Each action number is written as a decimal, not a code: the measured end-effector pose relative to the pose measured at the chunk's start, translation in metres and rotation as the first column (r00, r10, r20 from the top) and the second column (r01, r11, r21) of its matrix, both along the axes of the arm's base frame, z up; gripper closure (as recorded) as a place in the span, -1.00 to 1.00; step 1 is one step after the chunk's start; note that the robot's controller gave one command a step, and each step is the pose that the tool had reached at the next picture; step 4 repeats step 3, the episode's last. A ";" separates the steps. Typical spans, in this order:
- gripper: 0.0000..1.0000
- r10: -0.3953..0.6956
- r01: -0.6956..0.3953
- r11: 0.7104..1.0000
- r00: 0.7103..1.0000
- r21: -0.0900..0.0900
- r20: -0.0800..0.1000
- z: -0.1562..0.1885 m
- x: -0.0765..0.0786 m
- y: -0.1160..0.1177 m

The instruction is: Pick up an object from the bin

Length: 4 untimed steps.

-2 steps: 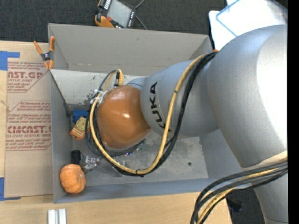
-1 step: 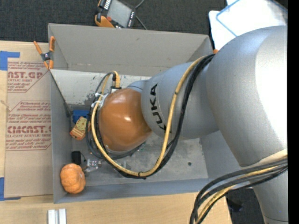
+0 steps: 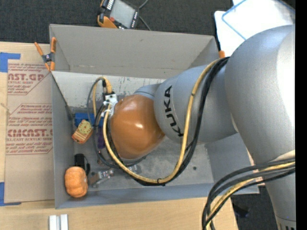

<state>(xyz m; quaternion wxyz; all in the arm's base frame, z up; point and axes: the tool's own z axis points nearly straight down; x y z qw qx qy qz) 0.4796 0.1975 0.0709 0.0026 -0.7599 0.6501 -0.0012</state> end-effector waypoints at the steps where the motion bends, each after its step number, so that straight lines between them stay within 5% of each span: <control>1: -1.00 0.073 -0.073 0.997 0.997 -0.002 -0.001 0.006 0.005 0.018; 2: -1.00 -0.012 0.012 1.000 1.000 -0.011 -0.006 0.000 0.051 0.036; 3: 1.00 0.256 -0.256 0.967 0.967 -0.003 -0.003 0.000 0.008 -0.028; 4: 1.00 0.256 -0.256 0.967 0.967 -0.003 -0.003 0.000 0.008 -0.028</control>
Offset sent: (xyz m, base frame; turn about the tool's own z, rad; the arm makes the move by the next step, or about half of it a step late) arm 0.0491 0.0395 -0.0009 0.0071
